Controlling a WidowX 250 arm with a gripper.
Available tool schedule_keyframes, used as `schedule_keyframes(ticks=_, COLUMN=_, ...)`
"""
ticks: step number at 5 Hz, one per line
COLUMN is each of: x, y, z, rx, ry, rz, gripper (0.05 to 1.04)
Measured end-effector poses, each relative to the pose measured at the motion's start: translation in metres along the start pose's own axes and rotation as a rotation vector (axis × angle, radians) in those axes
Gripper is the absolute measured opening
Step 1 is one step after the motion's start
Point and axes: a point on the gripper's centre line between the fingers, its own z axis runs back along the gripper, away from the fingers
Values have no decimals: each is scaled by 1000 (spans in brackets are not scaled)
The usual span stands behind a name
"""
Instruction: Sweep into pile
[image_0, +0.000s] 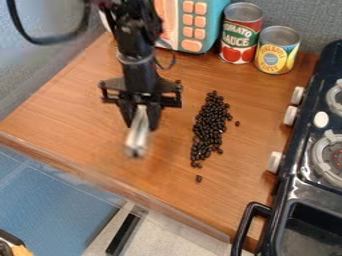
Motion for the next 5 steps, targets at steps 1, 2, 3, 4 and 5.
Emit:
schedule_keyframes(ticks=1, x=21, y=20, z=2, rx=40, ry=12, rz=-51, gripper=388)
schedule_keyframes(ticks=2, x=38, y=39, z=-20, rx=58, ry=145, rz=-212, gripper=388)
schedule_keyframes(ticks=3, x=55, y=55, z=-29, rx=66, ry=177, rz=-358, gripper=385)
schedule_keyframes(ticks=4, x=69, y=65, z=-20, rx=70, ry=218, rz=-505, gripper=384)
schedule_keyframes(ticks=5, x=76, y=75, z=-18, rx=62, ry=208, rz=-548, gripper=384)
